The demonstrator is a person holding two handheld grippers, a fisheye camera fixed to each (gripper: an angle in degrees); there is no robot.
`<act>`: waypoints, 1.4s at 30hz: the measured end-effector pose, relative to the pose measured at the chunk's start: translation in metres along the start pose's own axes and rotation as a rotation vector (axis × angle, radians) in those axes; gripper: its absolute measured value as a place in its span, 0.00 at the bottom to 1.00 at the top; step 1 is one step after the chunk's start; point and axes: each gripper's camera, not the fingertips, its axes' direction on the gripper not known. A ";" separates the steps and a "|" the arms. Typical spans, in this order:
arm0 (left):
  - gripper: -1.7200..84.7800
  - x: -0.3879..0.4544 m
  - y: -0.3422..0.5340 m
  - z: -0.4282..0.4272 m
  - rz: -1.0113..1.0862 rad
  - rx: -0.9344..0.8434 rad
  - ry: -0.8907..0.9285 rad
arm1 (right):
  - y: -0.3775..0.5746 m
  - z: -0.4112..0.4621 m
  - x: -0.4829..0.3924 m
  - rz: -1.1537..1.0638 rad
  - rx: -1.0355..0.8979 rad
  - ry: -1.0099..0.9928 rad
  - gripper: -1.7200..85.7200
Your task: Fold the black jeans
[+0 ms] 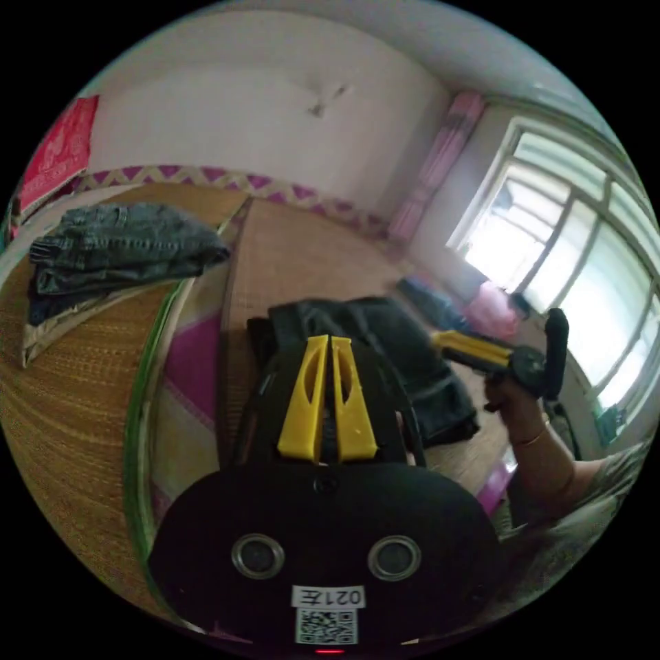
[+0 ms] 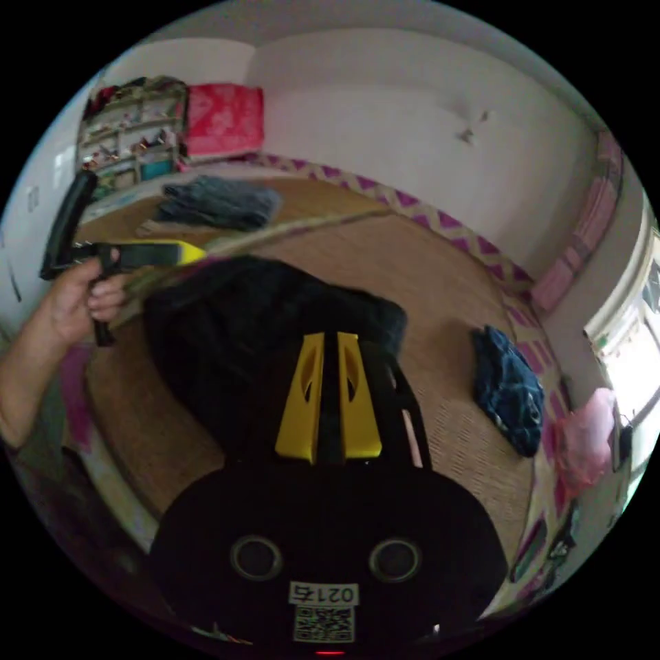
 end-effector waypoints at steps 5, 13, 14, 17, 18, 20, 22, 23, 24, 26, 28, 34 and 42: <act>0.01 -0.042 -0.005 0.030 -0.072 -0.122 0.011 | 0.025 0.065 0.068 0.054 -0.174 -0.182 0.07; 0.22 -0.108 -0.021 0.017 -0.256 -0.140 0.280 | 0.049 0.062 0.212 0.353 -0.159 -0.432 0.21; 0.23 -0.112 -0.024 0.030 -0.261 -0.193 0.329 | 0.054 0.084 0.228 0.378 -0.219 -0.514 0.22; 0.21 -0.109 -0.031 0.055 -0.220 -0.282 0.335 | 0.070 0.130 0.252 0.456 -0.312 -0.696 0.20; 0.19 -0.110 -0.034 0.059 -0.221 -0.279 0.298 | 0.074 0.138 0.261 0.486 -0.288 -0.732 0.18; 0.16 -0.115 -0.041 0.068 -0.259 -0.303 0.279 | 0.077 0.152 0.270 0.519 -0.290 -0.809 0.16; 0.13 -0.118 -0.046 0.076 -0.262 -0.327 0.274 | 0.080 0.163 0.276 0.547 -0.290 -0.849 0.15; 0.12 -0.119 -0.048 0.080 -0.268 -0.346 0.287 | 0.079 0.166 0.280 0.535 -0.312 -0.831 0.15; 0.11 -0.122 -0.050 0.083 -0.286 -0.345 0.303 | 0.077 0.167 0.284 0.523 -0.331 -0.815 0.13; 0.10 -0.122 -0.051 0.080 -0.306 -0.305 0.315 | 0.078 0.165 0.289 0.514 -0.325 -0.807 0.11; 0.09 -0.118 -0.054 0.069 -0.311 -0.241 0.350 | 0.077 0.156 0.296 0.495 -0.288 -0.818 0.11; 0.09 -0.047 -0.122 0.033 -0.109 -0.131 0.421 | 0.070 0.089 0.351 0.426 -0.112 -0.901 0.10; 0.09 0.109 -0.260 0.183 -0.020 -0.187 0.581 | 0.074 -0.023 0.550 0.540 0.018 -0.527 0.11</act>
